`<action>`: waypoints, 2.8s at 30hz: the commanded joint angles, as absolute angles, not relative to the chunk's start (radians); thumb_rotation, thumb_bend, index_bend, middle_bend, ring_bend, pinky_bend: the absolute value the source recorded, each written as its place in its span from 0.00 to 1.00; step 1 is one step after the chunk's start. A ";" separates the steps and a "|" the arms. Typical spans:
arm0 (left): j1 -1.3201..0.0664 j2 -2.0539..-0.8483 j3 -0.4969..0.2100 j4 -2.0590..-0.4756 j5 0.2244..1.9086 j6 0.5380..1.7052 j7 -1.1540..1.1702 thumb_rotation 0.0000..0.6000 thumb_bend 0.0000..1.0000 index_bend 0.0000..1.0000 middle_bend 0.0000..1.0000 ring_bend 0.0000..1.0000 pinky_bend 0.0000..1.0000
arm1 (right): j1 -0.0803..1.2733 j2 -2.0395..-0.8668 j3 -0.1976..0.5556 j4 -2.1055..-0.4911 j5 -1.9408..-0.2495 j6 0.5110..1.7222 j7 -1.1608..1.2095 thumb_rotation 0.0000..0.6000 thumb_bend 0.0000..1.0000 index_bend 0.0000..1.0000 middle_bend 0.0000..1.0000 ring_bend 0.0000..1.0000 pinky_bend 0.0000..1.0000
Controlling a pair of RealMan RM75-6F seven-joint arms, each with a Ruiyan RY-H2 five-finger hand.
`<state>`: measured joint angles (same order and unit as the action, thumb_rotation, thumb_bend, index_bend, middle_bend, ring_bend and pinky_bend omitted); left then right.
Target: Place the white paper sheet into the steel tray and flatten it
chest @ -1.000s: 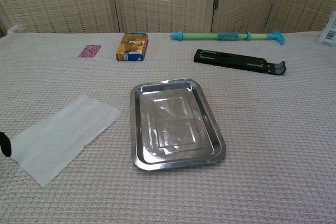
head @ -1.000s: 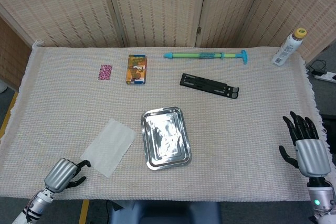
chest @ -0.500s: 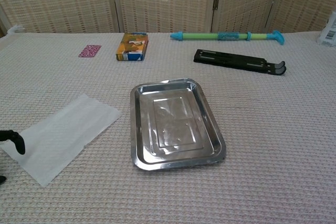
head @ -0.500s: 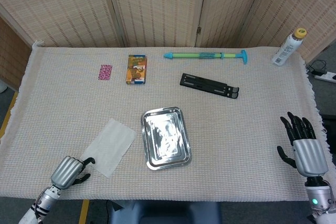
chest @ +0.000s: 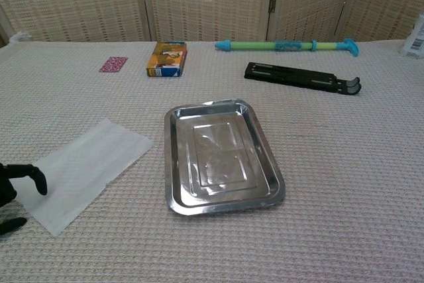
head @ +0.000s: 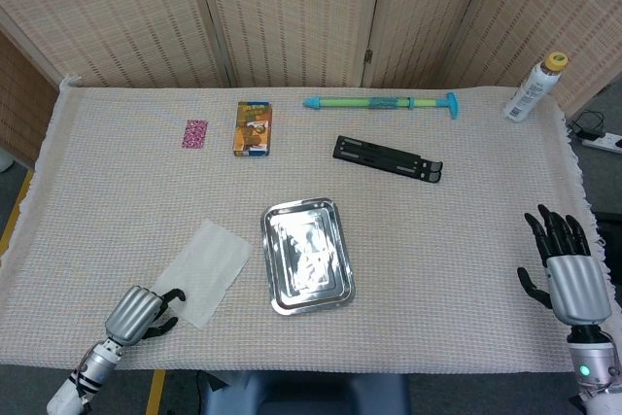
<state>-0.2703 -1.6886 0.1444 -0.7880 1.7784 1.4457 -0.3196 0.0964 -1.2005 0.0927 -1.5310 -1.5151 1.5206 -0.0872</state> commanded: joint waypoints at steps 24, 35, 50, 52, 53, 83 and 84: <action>-0.291 -1.887 0.102 -0.527 1.760 1.603 -0.488 1.00 0.65 0.69 1.00 1.00 1.00 | 0.094 -1.188 0.094 -1.545 -1.488 1.501 -0.091 1.00 0.40 0.00 0.00 0.00 0.00; -0.302 -1.859 0.094 -0.530 1.765 1.687 -0.413 1.00 0.66 0.69 1.00 1.00 1.00 | 0.089 -1.177 0.088 -1.566 -1.497 1.507 -0.082 1.00 0.40 0.00 0.00 0.00 0.00; -0.409 -1.634 -0.029 -1.008 1.796 1.823 -0.052 1.00 0.66 0.69 1.00 1.00 1.00 | 0.049 -1.137 0.069 -1.602 -1.563 1.592 -0.044 1.00 0.40 0.00 0.00 0.00 0.00; -0.419 -1.631 -0.027 -1.069 1.809 1.805 -0.006 1.00 0.67 0.69 1.00 1.00 1.00 | 0.043 -1.135 0.067 -1.605 -1.570 1.604 -0.043 1.00 0.40 0.00 0.00 0.00 0.00; -0.423 -1.634 -0.024 -1.090 1.814 1.793 0.010 1.00 0.67 0.69 1.00 1.00 1.00 | 0.041 -1.134 0.067 -1.605 -1.573 1.608 -0.043 1.00 0.40 0.00 0.00 0.00 0.00; -0.552 -1.920 0.004 -1.098 1.796 1.466 0.095 1.00 0.68 0.65 1.00 1.00 1.00 | -0.043 -1.035 0.089 -1.630 -1.577 1.751 0.133 1.00 0.40 0.00 0.00 0.00 0.00; -0.550 -1.919 0.004 -1.101 1.794 1.467 0.097 1.00 0.68 0.65 1.00 1.00 1.00 | -0.047 -1.025 0.092 -1.629 -1.580 1.763 0.160 1.00 0.40 0.00 0.00 0.00 0.00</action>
<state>-0.5499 -1.9187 0.0044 -1.1010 1.7939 1.4658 0.0962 -0.0349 -1.0437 0.0829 -1.6264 -1.5831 1.7407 0.1205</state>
